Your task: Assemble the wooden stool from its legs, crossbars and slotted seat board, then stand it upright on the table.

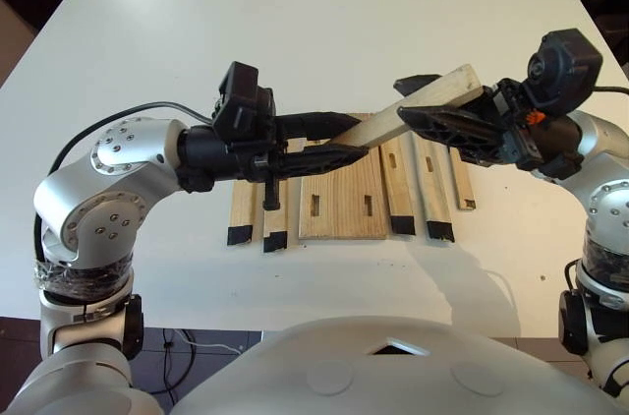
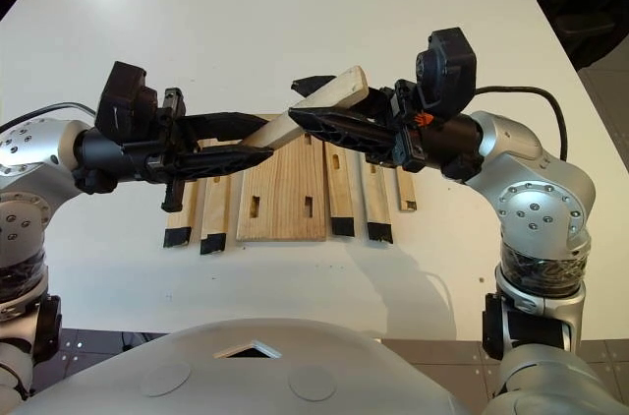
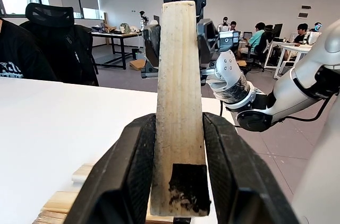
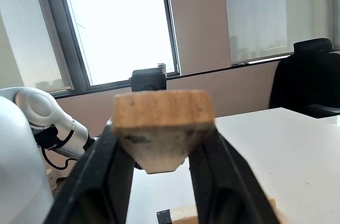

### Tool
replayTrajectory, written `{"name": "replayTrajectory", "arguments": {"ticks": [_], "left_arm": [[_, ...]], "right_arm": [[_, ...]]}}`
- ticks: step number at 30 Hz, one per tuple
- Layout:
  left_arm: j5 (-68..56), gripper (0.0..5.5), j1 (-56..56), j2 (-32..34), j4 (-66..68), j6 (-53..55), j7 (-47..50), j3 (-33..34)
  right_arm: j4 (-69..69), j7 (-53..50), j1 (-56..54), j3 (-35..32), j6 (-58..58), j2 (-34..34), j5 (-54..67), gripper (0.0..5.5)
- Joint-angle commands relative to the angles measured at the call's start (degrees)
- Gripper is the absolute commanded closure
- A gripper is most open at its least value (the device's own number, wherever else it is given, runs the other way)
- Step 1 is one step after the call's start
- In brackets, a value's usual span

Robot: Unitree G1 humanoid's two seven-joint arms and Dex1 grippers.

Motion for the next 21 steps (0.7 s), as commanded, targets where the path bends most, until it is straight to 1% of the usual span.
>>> {"name": "replayTrajectory", "arguments": {"ticks": [1,6,7,9,12,14,16,18,21], "left_arm": [[-0.45,4.19,-0.59,-0.18,0.63,-0.28,2.29,0.69],[3.31,4.19,-0.4,-0.51,1.85,-0.57,4.29,-0.88],[4.17,3.79,-0.63,-1.01,3.16,-0.05,5.89,-1.18],[7.19,3.39,0.22,-0.61,3.7,-1.03,5.74,-2.75],[13.31,2.84,0.02,-2.15,5.56,-3.5,9.48,-4.3],[14.58,2.61,0.69,-2.7,6.85,-4.57,9.42,-4.09],[15.54,2.61,2.39,-2.51,7.36,-5.57,8.23,-4.38],[18.37,2.61,5.02,-2.01,7.22,-7.33,7.65,-5.64],[20.67,2.61,7.77,-2.76,7.13,-9.31,7.66,-6.23]], "right_arm": [[-1.61,2.58,0.57,1.17,-0.5,-1.83,-1.86,4.19],[-0.62,3.02,0.14,0.88,-2.2,-2.39,-3.31,4.19],[0.11,2.83,-0.29,0.6,-2.55,-2.4,-3.79,4.19],[1.52,3.24,-0.99,-0.09,-2.82,-2.78,-4.33,4.2],[3.59,4.58,-1.8,-1.19,-3.65,-3.97,-6.23,4.2],[6.52,6.35,-3.0,-2.02,-5.14,-6.1,-9.49,4.2],[9.99,9.33,-3.53,-1.77,-8.37,-9.47,-15.39,4.21],[13.85,13.93,-3.18,0.0,-13.24,-12.99,-22.67,4.21],[19.08,19.06,-3.9,1.12,-16.57,-15.6,-27.42,4.21]]}}
